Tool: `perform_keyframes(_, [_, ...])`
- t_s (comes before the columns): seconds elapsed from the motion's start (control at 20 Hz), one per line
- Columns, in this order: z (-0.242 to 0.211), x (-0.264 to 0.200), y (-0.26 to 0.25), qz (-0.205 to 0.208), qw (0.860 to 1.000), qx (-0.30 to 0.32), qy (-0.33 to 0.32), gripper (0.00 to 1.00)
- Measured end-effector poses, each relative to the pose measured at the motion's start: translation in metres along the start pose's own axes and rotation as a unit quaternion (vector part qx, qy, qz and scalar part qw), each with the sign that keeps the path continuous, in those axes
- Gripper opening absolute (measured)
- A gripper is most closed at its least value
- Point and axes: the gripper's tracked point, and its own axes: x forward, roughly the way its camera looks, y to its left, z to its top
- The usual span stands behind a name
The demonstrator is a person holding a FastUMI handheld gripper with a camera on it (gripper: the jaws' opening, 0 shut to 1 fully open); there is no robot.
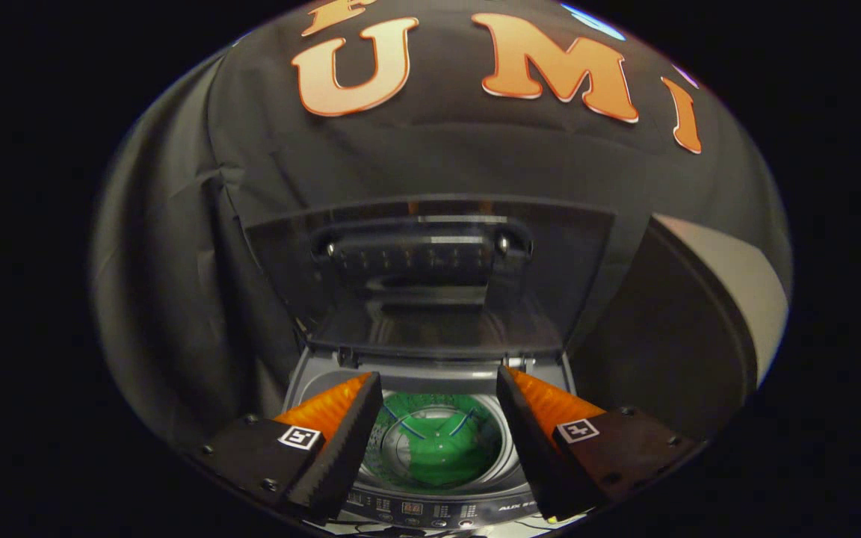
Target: Put the clothes into the washing machine and then close the washing machine lid.
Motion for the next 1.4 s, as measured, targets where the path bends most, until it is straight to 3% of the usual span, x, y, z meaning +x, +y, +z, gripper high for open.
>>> perform_keyframes(0.35, [0.102,0.001,0.003,0.011,0.996,-0.007,-0.087,0.99])
perform_keyframes(0.65, [0.149,0.029,-0.001,0.005,0.991,0.008,-0.131,0.98])
perform_keyframes(1.0, [0.147,0.065,-0.010,-0.007,0.994,0.015,-0.108,0.99])
perform_keyframes(1.4, [0.131,0.043,-0.006,-0.010,0.995,0.000,-0.103,1.00])
